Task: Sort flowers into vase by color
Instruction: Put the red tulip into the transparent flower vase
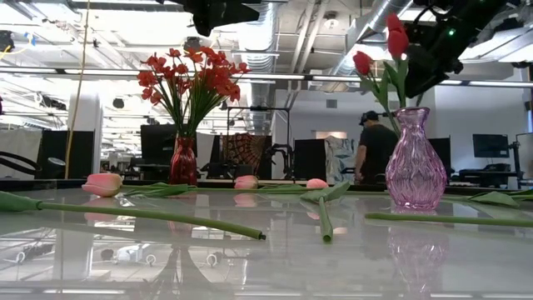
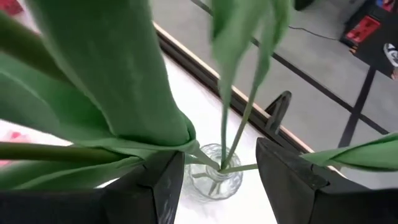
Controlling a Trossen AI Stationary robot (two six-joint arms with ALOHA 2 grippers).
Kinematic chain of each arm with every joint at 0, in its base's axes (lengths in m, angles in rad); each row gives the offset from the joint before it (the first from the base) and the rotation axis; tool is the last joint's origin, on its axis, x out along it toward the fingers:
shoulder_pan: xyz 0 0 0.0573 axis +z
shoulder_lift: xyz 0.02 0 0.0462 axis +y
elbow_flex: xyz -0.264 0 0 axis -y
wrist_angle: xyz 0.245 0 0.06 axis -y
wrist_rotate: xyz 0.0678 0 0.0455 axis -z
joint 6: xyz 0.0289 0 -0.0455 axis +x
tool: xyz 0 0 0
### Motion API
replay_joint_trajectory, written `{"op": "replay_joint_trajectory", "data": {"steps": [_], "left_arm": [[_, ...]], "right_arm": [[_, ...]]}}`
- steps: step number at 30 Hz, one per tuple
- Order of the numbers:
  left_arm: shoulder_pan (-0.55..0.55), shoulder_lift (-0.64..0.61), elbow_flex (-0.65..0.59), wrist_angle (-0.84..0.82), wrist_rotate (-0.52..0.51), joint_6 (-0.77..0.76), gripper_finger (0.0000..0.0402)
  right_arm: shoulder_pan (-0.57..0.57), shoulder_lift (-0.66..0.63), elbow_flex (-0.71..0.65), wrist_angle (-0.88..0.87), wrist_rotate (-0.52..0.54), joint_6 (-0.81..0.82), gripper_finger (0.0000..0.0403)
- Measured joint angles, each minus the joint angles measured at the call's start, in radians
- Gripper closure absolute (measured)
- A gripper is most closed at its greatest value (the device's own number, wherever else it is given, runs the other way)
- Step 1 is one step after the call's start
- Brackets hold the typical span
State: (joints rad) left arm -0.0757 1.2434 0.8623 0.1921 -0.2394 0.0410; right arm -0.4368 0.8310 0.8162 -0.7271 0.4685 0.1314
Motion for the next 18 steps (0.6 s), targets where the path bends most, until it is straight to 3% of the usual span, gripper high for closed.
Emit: {"op": "replay_joint_trajectory", "data": {"steps": [18], "left_arm": [[0.0, 0.0, 0.0, -0.001, 0.002, 0.0, 0.0189]], "right_arm": [[-0.121, 0.0, 0.0, 0.001, -0.085, 0.065, 0.0177]]}}
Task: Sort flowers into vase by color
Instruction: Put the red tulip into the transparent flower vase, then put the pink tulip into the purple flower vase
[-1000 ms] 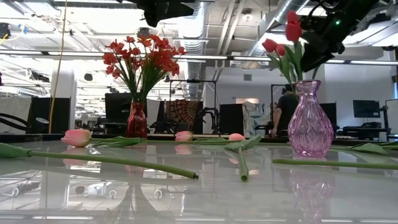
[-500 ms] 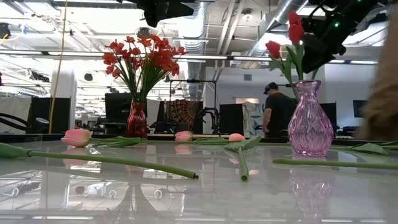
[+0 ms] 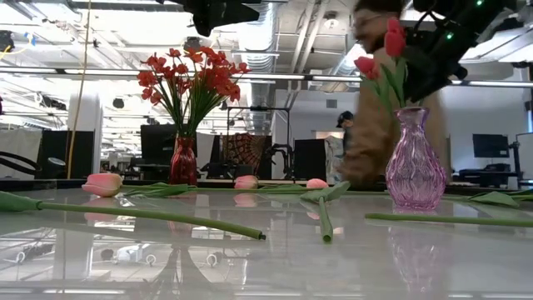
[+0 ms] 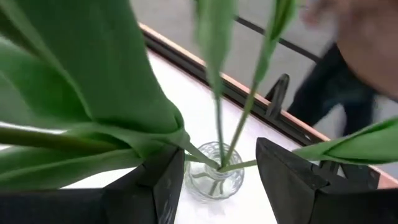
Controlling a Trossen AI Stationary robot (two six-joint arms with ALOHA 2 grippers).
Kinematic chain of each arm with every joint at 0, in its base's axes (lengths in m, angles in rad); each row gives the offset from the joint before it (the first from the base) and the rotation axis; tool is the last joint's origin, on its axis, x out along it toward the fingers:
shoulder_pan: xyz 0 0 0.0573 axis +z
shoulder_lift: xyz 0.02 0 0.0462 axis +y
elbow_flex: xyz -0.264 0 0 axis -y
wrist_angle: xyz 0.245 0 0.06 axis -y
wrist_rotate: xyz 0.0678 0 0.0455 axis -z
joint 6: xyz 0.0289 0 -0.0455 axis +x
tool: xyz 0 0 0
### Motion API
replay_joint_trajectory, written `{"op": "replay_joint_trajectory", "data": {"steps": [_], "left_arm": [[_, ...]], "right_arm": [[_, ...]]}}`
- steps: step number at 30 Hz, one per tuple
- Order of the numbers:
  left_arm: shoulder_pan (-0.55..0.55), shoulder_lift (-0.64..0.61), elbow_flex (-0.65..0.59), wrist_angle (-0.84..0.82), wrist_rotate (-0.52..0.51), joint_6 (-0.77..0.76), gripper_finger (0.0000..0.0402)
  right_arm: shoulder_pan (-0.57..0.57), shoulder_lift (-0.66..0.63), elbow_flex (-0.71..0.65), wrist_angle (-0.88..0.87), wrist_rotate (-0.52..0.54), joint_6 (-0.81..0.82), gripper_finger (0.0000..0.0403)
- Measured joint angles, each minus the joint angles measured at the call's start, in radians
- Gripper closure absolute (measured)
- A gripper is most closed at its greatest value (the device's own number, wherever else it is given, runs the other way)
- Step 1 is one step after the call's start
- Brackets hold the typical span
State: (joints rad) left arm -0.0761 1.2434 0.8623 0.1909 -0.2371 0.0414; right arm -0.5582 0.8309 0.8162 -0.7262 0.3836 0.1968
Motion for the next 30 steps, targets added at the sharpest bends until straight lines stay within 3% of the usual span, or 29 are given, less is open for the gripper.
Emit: {"op": "replay_joint_trajectory", "data": {"steps": [5, 14, 24, 30], "left_arm": [[0.0, 0.0, 0.0, 0.0, 0.0, 0.0, 0.0189], [0.0, 0.0, 0.0, 0.0, 0.0, 0.0, 0.0189], [0.0, 0.0, 0.0, -0.001, 0.007, -0.001, 0.0189], [-0.002, 0.0, 0.0, -0.022, 0.023, -0.018, 0.0189]], "right_arm": [[-0.05, 0.0, 0.0, -0.001, -0.022, 0.051, 0.0177], [-0.139, 0.0, 0.0, -0.018, -0.187, 0.069, 0.0177], [-0.176, 0.0, 0.122, -0.175, -0.213, 0.085, 0.0177], [-0.175, 0.0, 0.148, -0.249, -0.336, 0.102, 0.0177]]}}
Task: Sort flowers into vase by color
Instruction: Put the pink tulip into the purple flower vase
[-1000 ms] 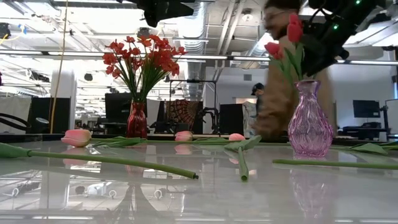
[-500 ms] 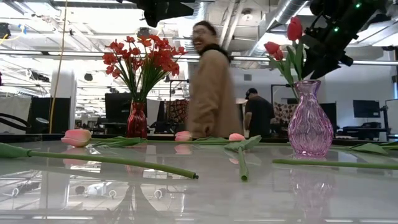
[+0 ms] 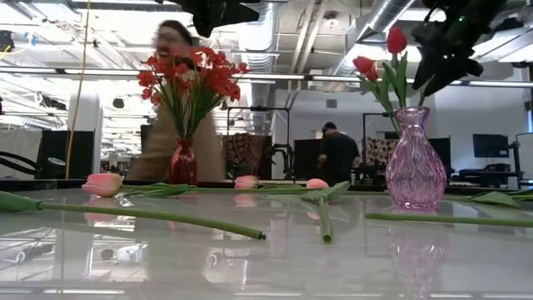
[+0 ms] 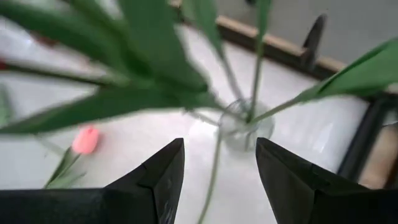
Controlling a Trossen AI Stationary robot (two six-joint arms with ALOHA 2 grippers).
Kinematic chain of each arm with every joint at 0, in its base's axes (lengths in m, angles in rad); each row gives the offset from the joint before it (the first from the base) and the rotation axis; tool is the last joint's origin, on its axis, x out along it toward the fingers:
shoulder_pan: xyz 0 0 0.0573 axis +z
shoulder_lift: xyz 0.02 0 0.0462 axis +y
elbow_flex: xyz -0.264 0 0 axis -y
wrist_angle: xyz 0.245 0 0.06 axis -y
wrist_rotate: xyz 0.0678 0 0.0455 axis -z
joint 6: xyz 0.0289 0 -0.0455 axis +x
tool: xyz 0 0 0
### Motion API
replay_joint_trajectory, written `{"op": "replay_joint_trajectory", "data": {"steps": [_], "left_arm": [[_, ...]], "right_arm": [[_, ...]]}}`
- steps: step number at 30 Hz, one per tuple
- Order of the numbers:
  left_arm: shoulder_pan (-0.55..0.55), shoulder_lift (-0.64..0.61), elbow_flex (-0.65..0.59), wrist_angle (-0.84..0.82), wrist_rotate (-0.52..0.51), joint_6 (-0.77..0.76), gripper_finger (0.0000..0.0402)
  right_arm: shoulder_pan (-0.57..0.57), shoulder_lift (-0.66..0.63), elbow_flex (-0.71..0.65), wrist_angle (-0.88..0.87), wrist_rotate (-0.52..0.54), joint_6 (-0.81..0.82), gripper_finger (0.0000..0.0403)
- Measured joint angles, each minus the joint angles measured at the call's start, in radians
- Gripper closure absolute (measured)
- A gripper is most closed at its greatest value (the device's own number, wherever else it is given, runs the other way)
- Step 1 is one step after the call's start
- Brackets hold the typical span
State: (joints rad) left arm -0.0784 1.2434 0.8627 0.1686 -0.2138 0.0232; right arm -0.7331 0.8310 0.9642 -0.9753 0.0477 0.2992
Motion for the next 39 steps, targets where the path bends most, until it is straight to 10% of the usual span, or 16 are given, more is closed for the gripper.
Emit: {"op": "replay_joint_trajectory", "data": {"steps": [20, 39], "left_arm": [[-0.117, 0.0, 0.0, -0.163, 0.025, -0.04, 0.0189], [-0.182, 0.078, -0.05, -0.249, -0.016, -0.113, 0.0189]], "right_arm": [[0.354, 0.0, 0.0, -0.095, -0.047, 0.215, 0.0177], [1.007, 0.03, -0.115, -0.074, 0.163, 0.701, 0.0213]]}}
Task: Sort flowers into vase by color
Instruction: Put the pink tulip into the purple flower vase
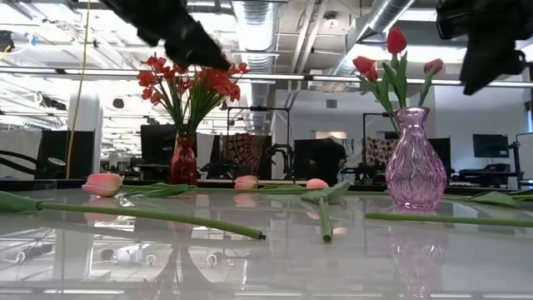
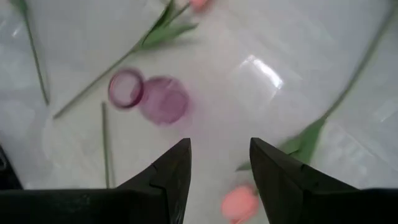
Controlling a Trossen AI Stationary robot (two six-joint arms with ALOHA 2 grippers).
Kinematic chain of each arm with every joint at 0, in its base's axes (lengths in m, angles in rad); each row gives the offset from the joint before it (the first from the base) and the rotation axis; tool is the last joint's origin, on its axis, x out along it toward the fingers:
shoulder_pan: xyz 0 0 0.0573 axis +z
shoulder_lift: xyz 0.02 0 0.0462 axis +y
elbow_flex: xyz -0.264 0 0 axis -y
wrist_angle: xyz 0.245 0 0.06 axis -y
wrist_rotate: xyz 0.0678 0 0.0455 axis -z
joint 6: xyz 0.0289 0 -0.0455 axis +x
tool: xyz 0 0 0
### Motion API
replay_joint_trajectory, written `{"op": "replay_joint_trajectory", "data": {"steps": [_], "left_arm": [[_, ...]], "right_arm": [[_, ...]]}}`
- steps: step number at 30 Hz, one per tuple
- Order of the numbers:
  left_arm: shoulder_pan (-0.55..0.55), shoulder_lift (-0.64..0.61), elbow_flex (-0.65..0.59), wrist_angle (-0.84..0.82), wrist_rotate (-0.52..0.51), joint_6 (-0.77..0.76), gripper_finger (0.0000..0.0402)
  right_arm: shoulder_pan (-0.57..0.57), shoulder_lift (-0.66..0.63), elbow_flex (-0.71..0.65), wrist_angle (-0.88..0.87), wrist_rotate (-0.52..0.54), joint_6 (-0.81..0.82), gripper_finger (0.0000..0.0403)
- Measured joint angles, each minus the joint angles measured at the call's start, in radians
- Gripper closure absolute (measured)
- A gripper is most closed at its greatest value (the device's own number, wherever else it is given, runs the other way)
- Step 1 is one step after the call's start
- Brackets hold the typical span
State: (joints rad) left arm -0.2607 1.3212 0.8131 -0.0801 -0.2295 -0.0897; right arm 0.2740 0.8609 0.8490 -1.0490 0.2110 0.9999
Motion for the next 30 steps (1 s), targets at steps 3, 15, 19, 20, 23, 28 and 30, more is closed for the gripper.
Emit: {"op": "replay_joint_trajectory", "data": {"steps": [3, 15, 19, 20, 23, 28, 30], "left_arm": [[0.0, 0.002, 0.0, -0.04, -0.016, -0.018, 0.0189], [0.025, 0.047, -0.001, -0.105, -0.038, -0.076, 0.0189], [0.088, 0.118, 0.0, -0.089, -0.034, -0.041, 0.0189], [0.11, 0.135, 0.0, -0.096, -0.029, -0.036, 0.0189], [0.171, 0.189, 0.0, -0.144, -0.018, -0.031, 0.0189], [0.243, 0.26, 0.0, -0.148, 0.039, 0.0, 0.0189], [0.261, 0.283, 0.0, -0.144, 0.081, 0.002, 0.0189]], "right_arm": [[0.063, 0.035, -0.019, 0.038, 0.006, 0.027, 0.0214], [0.18, 0.195, -0.019, 0.115, 0.003, 0.011, 0.0214], [0.18, 0.216, -0.019, 0.12, 0.028, -0.013, 0.0214], [0.18, 0.217, -0.019, 0.119, 0.029, -0.017, 0.0214], [0.19, 0.22, -0.019, 0.122, 0.03, -0.037, 0.0214], [0.22, 0.219, -0.019, 0.113, 0.058, -0.045, 0.0214], [0.226, 0.219, -0.019, 0.114, 0.06, -0.06, 0.0214]]}}
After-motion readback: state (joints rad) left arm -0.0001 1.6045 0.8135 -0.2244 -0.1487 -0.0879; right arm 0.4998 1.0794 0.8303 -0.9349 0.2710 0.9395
